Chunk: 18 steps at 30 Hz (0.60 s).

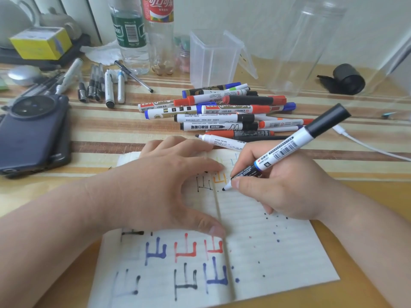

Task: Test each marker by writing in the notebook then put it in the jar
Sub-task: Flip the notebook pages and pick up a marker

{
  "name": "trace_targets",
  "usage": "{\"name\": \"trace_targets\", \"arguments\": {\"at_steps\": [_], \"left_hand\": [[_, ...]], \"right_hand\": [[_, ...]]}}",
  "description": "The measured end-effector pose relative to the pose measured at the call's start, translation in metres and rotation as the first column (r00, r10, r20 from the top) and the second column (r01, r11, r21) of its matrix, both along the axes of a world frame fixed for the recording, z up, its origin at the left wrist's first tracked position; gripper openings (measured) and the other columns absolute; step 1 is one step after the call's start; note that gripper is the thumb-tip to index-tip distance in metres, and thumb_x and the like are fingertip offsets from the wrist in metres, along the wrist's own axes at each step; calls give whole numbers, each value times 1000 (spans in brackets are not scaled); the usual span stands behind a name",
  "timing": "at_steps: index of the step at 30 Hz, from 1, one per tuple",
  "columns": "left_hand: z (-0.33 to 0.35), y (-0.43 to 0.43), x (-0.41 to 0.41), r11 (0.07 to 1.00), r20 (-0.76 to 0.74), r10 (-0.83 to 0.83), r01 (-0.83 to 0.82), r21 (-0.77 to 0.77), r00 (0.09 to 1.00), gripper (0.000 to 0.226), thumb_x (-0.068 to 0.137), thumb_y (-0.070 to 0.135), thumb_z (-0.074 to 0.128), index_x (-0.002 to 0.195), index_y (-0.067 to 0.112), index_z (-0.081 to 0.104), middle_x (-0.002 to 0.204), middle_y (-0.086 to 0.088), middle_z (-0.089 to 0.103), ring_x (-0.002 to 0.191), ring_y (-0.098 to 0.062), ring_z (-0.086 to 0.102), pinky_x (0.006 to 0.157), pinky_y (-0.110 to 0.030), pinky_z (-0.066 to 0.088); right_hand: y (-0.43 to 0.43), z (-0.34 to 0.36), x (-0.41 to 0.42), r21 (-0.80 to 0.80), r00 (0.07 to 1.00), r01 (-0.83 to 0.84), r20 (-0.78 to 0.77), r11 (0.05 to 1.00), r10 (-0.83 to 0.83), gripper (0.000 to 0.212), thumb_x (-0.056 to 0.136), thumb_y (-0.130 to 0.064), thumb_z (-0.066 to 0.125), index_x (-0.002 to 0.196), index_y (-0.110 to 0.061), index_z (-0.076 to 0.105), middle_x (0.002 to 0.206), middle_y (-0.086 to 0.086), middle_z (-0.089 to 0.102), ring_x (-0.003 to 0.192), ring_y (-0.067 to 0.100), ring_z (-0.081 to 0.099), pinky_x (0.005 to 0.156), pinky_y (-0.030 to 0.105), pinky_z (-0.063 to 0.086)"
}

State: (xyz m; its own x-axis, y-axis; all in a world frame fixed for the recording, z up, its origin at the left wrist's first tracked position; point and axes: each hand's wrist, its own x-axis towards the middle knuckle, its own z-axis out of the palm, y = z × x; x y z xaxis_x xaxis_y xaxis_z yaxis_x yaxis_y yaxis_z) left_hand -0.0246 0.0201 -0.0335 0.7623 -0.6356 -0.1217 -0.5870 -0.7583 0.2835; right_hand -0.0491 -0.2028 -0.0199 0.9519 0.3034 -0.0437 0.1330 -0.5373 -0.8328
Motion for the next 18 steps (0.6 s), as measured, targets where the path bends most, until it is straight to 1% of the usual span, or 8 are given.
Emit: {"name": "trace_targets", "arguments": {"at_steps": [3, 6, 8, 10, 13, 16, 18], "left_hand": [[0, -1, -1, 1000, 5, 12, -12, 0, 1000, 104, 48, 106, 40, 141, 60, 28, 153, 33, 12, 143, 0, 7, 115, -31, 8], [0, -4, -7, 999, 43, 43, -43, -3, 998, 103, 51, 106, 32, 142, 57, 31, 155, 29, 15, 144, -2, 9, 117, -32, 7], [0, -9, -13, 997, 71, 71, -71, -2, 995, 103, 54, 107, 25, 142, 55, 31, 156, 27, 15, 144, -3, 9, 120, -35, 5], [0, -12, -17, 996, 87, 88, -89, 13, 992, 103, 54, 107, 23, 143, 54, 29, 155, 25, 15, 145, -5, 7, 123, -41, 4], [0, -13, -16, 994, 58, 94, -96, 45, 994, 106, 51, 107, 24, 143, 56, 20, 156, 26, 9, 146, -5, 3, 124, -48, 2], [1, -10, -13, 994, 23, 91, -92, 53, 996, 108, 49, 108, 27, 144, 58, 14, 158, 27, 4, 147, -3, -1, 124, -48, -2], [2, -10, -12, 995, 10, 87, -87, 56, 996, 109, 50, 107, 30, 145, 57, 14, 158, 27, 3, 147, -2, -2, 124, -47, -3]], "right_hand": [[-1, 2, 0, -6, 998, -57, -40, 998, 56, 16, 81, -1, 75, 72, -12, 68, 49, -9, 56, 42, 6, 47, 42, 21, 37], [-1, 3, 1, -27, 995, -84, -50, 996, 83, 14, 80, -1, 76, 74, -10, 68, 51, -12, 59, 46, 3, 48, 45, 17, 37], [-2, 2, 1, -29, 995, -86, -52, 996, 85, 12, 81, -1, 75, 75, -9, 67, 51, -16, 59, 46, 2, 48, 46, 15, 36], [-2, 2, 1, -39, 995, -87, -46, 995, 86, 11, 82, -4, 75, 76, -10, 67, 51, -17, 59, 46, 3, 49, 46, 16, 37], [-2, 1, 0, 3, 995, -95, -35, 996, 95, 11, 82, -14, 77, 77, -15, 68, 54, -6, 60, 45, 5, 50, 45, 20, 39], [-3, 0, 1, 113, 996, -60, -57, 992, 67, 7, 81, -15, 74, 78, -16, 68, 56, 6, 59, 43, 12, 52, 42, 24, 42], [-2, -1, 0, 110, 997, -57, -48, 992, 63, 8, 82, -15, 74, 79, -17, 67, 58, 11, 60, 43, 14, 52, 41, 25, 44]]}}
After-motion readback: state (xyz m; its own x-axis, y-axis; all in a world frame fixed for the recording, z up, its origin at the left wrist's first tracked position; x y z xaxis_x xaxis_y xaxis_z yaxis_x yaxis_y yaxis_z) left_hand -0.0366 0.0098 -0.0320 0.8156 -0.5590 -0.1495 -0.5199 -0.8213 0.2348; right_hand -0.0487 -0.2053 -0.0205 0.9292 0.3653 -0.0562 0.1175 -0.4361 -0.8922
